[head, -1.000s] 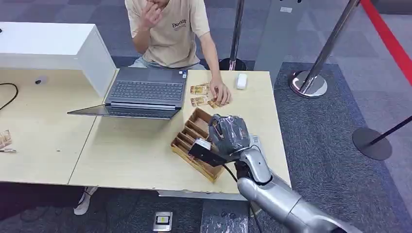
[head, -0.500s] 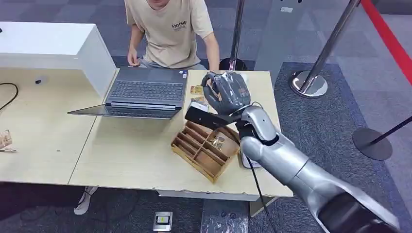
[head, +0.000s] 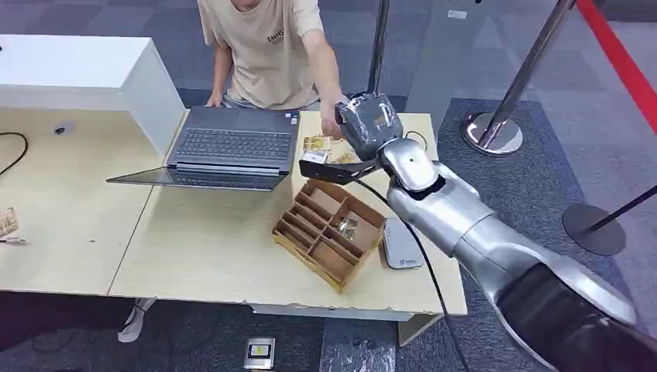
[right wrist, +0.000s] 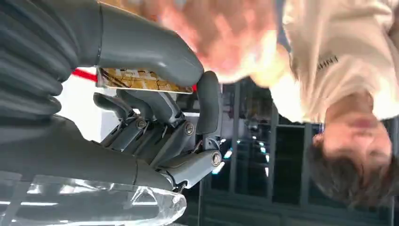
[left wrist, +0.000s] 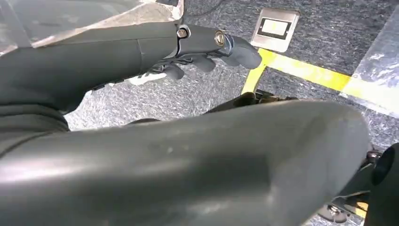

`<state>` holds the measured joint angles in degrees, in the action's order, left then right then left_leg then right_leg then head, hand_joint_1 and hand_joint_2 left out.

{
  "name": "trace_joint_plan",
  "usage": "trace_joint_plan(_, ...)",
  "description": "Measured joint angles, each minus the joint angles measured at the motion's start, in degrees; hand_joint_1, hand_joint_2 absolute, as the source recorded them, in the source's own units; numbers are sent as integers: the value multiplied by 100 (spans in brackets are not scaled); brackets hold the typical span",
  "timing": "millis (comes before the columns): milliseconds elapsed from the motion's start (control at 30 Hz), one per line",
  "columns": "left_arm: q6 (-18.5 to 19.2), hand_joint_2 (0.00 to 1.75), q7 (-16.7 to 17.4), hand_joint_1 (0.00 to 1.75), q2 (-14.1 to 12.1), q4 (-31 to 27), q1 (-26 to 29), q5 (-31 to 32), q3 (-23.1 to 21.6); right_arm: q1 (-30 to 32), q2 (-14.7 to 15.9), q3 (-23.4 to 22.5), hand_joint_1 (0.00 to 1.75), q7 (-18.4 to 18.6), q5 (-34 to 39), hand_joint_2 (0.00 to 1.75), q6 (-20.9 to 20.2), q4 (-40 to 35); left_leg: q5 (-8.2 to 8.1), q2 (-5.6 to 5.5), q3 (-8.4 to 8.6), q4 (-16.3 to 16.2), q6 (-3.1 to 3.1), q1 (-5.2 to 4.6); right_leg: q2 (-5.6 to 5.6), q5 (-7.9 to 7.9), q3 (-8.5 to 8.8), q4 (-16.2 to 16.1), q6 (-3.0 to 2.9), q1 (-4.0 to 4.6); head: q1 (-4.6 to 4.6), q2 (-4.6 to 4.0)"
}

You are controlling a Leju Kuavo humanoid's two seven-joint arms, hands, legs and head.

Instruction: Pass the card to the sensor for recognition and then transmit it.

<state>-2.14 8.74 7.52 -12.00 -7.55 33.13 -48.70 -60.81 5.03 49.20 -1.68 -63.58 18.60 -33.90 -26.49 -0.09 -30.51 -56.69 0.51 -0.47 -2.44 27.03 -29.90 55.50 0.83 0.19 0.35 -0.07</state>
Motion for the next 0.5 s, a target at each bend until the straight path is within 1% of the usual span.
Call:
trace_joint_plan(100, 7, 0, -20, 0, 2, 0, 0, -4, 0, -40, -68, 151, 175, 33, -74, 175, 57, 203, 0, 1, 0, 0, 0, 0, 1, 0, -1, 1, 0, 0, 0, 0)
trace_joint_plan(133, 13, 0, -22, 0, 4, 0, -3, 0, 0, -48, -94, 188, 138, 59, -83, 175, 105, 264, 0, 1, 1, 0, 0, 0, 1, 0, -1, 1, 0, 1, 0, 0)
trace_joint_plan(167, 15, 0, -24, 0, 9, 0, -3, 4, 0, -52, -107, 216, 7, 70, -83, 175, 149, 308, 0, 1, 1, 0, 0, 0, 1, 0, -1, 1, 0, 0, 2, 0)
trace_joint_plan(200, 31, 0, -26, 0, 11, 0, -3, 4, 0, -53, -120, 247, 0, 76, -59, 175, 186, 358, 0, 1, 1, 0, 0, 0, 1, 0, -1, 1, 0, 0, 2, 0)
trace_joint_plan(300, 55, 0, -28, 0, 22, 0, -4, 11, 0, -60, -168, 312, 0, 81, 55, 175, 306, 474, 0, 2, 1, 0, 0, 0, 1, 0, 0, 1, 0, 0, 2, 0)
trace_joint_plan(333, 59, 0, -28, 0, 26, 0, -5, 11, 0, -60, -173, 325, 0, 68, 151, 0, 381, 500, 0, 2, 1, 0, 0, 0, 1, 0, 0, 0, 0, 0, 0, 0)
trace_joint_plan(500, 74, 0, -31, 0, 28, 0, -4, 11, 0, -60, -168, 236, 0, -85, 737, 0, 866, 581, 0, 3, 1, -1, 0, -1, 1, 0, 0, -1, 0, -1, 2, 0)
